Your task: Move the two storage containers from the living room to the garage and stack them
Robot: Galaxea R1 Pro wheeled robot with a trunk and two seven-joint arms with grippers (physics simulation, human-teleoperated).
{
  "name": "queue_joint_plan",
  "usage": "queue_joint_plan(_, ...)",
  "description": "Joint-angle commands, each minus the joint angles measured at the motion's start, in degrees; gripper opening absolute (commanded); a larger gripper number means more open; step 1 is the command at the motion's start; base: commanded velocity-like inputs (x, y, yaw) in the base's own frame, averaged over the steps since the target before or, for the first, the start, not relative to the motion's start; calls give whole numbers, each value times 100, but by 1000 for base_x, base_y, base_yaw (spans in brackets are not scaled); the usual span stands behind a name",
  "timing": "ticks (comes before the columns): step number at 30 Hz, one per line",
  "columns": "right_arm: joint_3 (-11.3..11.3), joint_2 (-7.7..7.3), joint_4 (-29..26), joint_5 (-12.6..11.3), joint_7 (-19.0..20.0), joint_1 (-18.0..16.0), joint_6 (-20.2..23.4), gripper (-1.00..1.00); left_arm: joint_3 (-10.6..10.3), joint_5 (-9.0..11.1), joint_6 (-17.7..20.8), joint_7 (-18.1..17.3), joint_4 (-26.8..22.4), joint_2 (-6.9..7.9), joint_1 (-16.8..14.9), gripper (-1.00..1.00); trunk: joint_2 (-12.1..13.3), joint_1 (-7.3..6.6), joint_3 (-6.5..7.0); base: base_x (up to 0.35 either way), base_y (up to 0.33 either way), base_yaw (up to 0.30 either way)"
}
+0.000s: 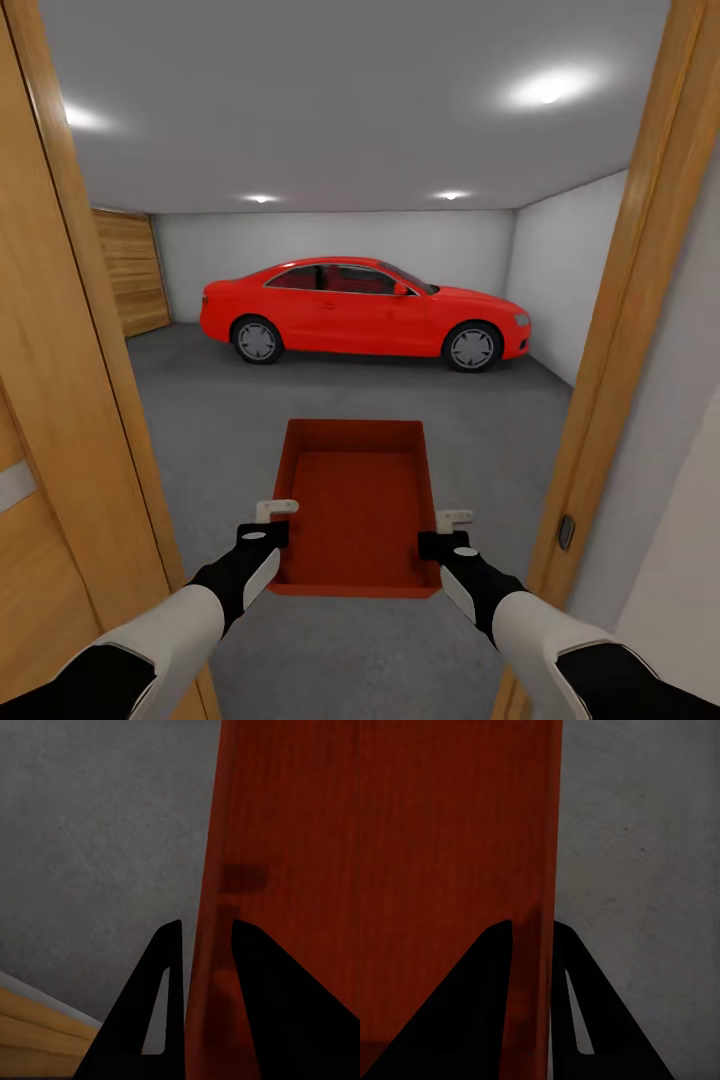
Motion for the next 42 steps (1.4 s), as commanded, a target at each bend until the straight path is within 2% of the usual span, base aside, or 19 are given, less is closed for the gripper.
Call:
queue_joint_plan(1, 40, 2, 11, -130, -25, 0, -2, -100, 143, -118, -102, 66, -78, 1, -10, -100, -8, 1, -10, 0, 0, 0)
queue_joint_plan(12, 40, 7, 17, -130, -25, 0, -11, -100, 143, -116, -99, 67, -75, 1, -12, -100, -8, 1, -10, 12, 5, -138)
queue_joint_plan(25, 40, 11, 16, -129, -25, 0, -11, -100, 144, -117, -98, 62, -74, 1, -10, -100, -8, 1, -10, 217, 180, -45)
queue_joint_plan(36, 40, 11, 15, -130, -25, 0, -11, -100, 143, -116, -102, 63, -79, 1, -11, -100, -8, 1, -10, 14, 12, -235)
queue_joint_plan(42, 40, 11, 12, -129, -25, 0, -10, -100, 143, -117, -102, 62, -75, 1, -11, -100, -8, 1, -10, 1, 0, -46)
